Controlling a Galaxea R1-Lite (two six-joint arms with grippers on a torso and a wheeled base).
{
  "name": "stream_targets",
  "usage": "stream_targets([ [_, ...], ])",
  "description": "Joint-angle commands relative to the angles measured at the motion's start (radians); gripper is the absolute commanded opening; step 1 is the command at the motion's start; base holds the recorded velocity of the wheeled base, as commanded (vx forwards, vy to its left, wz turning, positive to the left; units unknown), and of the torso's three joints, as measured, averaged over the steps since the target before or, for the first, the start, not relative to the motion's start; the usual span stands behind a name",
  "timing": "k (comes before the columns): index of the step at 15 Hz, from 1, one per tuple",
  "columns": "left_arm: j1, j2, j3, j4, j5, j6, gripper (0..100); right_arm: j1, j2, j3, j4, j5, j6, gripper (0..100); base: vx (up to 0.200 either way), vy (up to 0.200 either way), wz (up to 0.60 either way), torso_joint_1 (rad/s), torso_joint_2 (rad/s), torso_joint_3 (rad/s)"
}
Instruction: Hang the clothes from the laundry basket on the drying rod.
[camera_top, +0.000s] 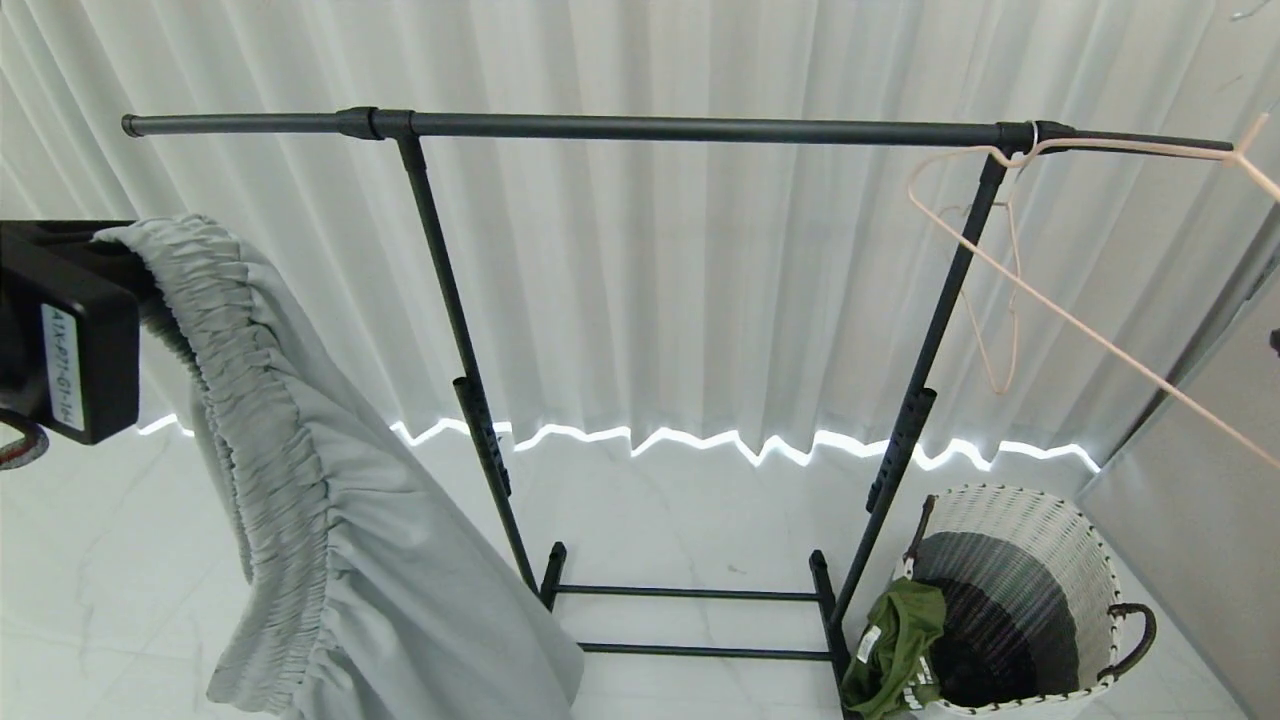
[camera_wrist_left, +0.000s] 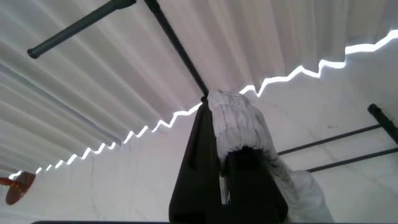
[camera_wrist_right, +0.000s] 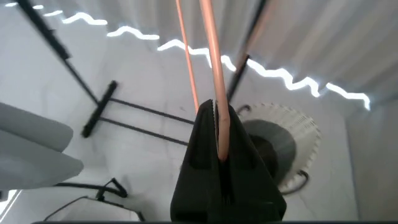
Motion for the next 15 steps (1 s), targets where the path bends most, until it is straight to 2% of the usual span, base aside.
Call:
stream_targets([
  [1,-0.006,0.002,0.026,0.0,0.0,0.001,0,0.146,-0.018,0.028,0.018,-0.002,-0.001,0,0.0,0.0,0.0,0.0,0.0,0.0],
  [3,-0.035,0.013,0.041,0.0,0.0,0.001,0,0.321,-0.033,0.051,0.065,-0.005,-0.001,0,0.0,0.0,0.0,0.0,0.0,0.0],
  [5,-0.037,0.051,0.024,0.0,0.0,0.001,0,0.446,-0.03,0.059,0.084,-0.005,0.001,0,0.0,0.0,0.0,0.0,0.0,0.0],
  [8,-0.03,0.143,-0.056,0.0,0.006,0.001,0,0.557,-0.009,0.059,0.085,-0.008,0.007,0,0.0,0.0,0.0,0.0,0.0,0.0],
  [10,0.013,0.212,-0.12,-0.002,0.03,-0.002,0,0.611,0.008,0.059,0.084,-0.057,0.022,0,0.0,0.0,0.0,0.0,0.0,0.0],
  [12,0.022,0.289,-0.198,-0.005,0.112,-0.018,0,0.703,0.014,0.056,0.076,-0.129,0.096,0,0.0,0.0,0.0,0.0,0.0,0.0],
  [14,0.022,0.361,-0.258,-0.033,0.192,-0.076,0,0.801,0.013,0.058,0.076,-0.212,0.16,0,0.0,0.0,0.0,0.0,0.0,0.0],
  [15,0.023,0.409,-0.301,-0.04,0.228,-0.131,0,0.861,0.014,0.059,0.068,-0.266,0.202,0,0.0,0.0,0.0,0.0,0.0,0.0],
])
